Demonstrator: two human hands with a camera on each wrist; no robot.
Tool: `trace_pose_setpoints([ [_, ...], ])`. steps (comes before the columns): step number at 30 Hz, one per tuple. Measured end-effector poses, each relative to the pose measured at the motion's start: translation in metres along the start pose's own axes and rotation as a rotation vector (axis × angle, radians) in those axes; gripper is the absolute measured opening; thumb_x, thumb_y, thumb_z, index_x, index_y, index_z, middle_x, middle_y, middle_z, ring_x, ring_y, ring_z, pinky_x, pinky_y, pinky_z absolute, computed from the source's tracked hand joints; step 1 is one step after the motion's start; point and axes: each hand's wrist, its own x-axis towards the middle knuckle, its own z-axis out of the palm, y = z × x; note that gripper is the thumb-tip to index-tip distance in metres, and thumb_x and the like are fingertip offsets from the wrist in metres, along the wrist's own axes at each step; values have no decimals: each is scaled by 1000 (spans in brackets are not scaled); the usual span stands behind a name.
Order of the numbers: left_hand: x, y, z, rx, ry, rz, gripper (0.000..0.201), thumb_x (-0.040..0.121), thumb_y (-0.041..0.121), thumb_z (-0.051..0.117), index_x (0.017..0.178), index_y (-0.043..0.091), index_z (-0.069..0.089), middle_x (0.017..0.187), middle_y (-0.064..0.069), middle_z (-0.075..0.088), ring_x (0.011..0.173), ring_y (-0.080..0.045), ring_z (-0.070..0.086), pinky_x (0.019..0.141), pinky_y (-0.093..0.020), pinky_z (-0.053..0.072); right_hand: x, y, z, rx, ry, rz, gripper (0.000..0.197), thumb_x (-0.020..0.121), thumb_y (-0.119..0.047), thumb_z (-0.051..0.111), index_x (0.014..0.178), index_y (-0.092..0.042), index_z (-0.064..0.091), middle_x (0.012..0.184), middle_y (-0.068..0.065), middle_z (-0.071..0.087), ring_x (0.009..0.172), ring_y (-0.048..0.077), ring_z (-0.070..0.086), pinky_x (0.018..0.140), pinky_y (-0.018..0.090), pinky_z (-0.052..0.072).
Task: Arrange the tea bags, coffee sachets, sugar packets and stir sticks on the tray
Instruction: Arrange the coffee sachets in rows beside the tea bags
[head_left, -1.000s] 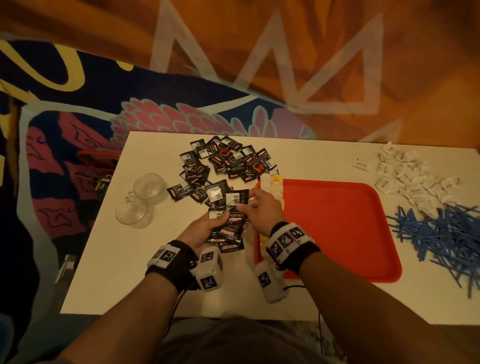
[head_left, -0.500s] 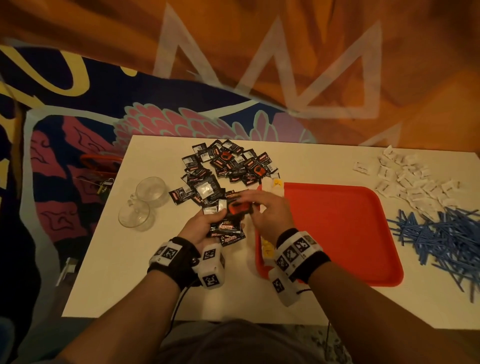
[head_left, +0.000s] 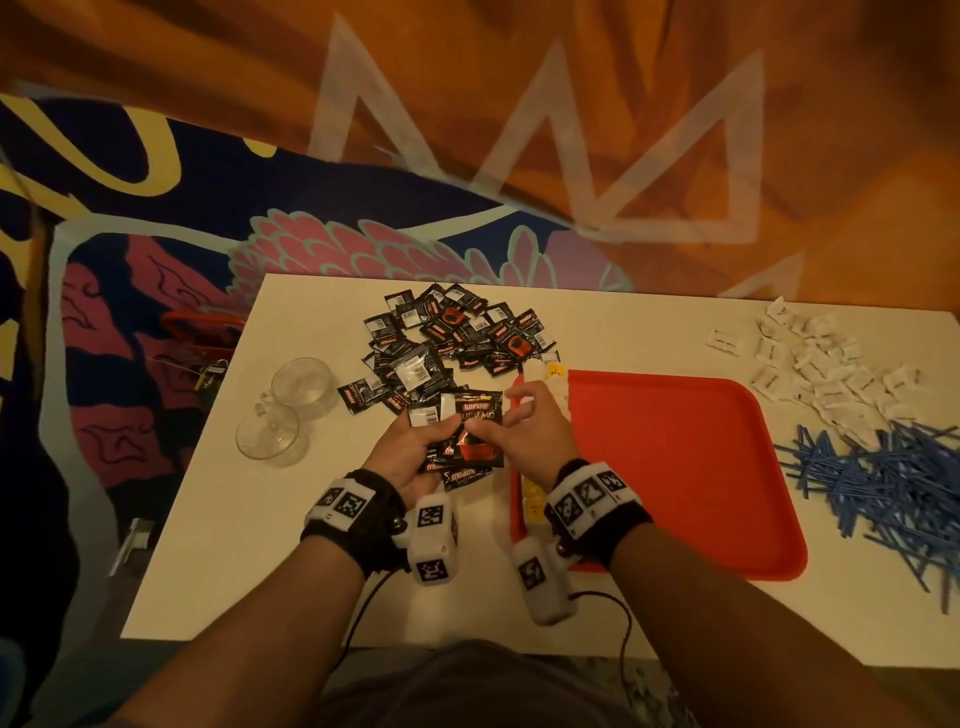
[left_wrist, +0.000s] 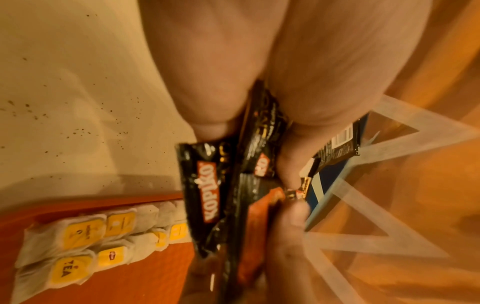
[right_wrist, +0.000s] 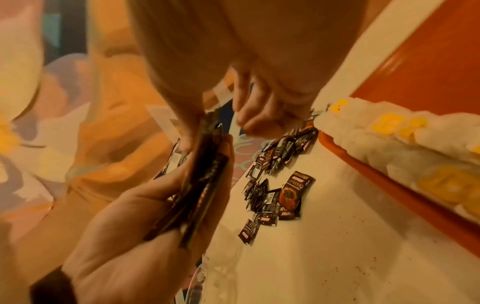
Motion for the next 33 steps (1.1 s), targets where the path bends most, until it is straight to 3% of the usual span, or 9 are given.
trace_pose_setpoints([
  [5,-1,2,4,-72,44,-29,63,80,11,71,138,3,48,126,-28,63,101,-42,70,71,-50,59,7,5,2,47,-70,44,31,74,-21,84,95,-15,63,89,5,73,84,20,71,77,40,60],
  [9,4,5,0,-85,66,-24,48,91,9,65,136,5,51,109,-23,72,87,-37,74,62,-44,60,13,6,-4,271,-90,176,28,76,-5,79,96,-15,62,99,10,73,93,26,71,87,51,57],
  [12,7,6,0,-85,62,-13,39,94,6,62,132,6,52,96,-19,75,77,-33,75,55,-42,59,15,2,-11,405,-41,219,23,84,6,63,99,-11,60,101,11,70,93,26,70,90,49,55],
  [14,7,5,0,-82,55,-14,39,94,5,63,132,7,52,93,-18,75,76,-33,75,55,-43,59,14,-3,-12,519,3,222,26,88,11,50,103,-9,55,100,15,65,81,24,67,81,42,57],
  [17,8,3,2,-57,37,-18,42,93,4,64,133,6,52,101,-19,74,81,-35,75,59,-45,59,12,-5,-7,324,-36,144,24,89,-12,67,108,-20,55,103,13,61,77,19,59,68,34,57],
  [20,7,2,4,-64,25,-19,48,91,8,66,137,3,51,115,-25,69,88,-37,74,63,-46,59,10,-3,1,57,-130,29,22,79,-29,79,92,-22,62,91,3,69,79,19,65,78,43,58],
  [24,6,3,6,-81,18,-33,61,84,26,70,137,2,52,121,-26,67,98,-40,71,68,-48,60,11,-3,3,-20,-93,28,19,77,-26,79,73,-26,60,79,-3,69,80,20,66,85,50,55],
  [29,9,4,-1,-95,114,-71,72,85,20,72,147,9,38,122,-28,66,98,-46,70,69,-53,58,13,-4,-7,-2,-3,-26,13,81,-23,76,78,-24,63,86,-2,70,86,19,66,87,48,54],
  [33,9,3,-1,-74,43,-111,49,102,21,52,144,-1,40,116,-29,66,89,-42,72,65,-49,60,12,-18,-14,77,141,-255,23,84,-10,73,83,-31,65,90,-13,67,87,3,61,83,28,53],
])
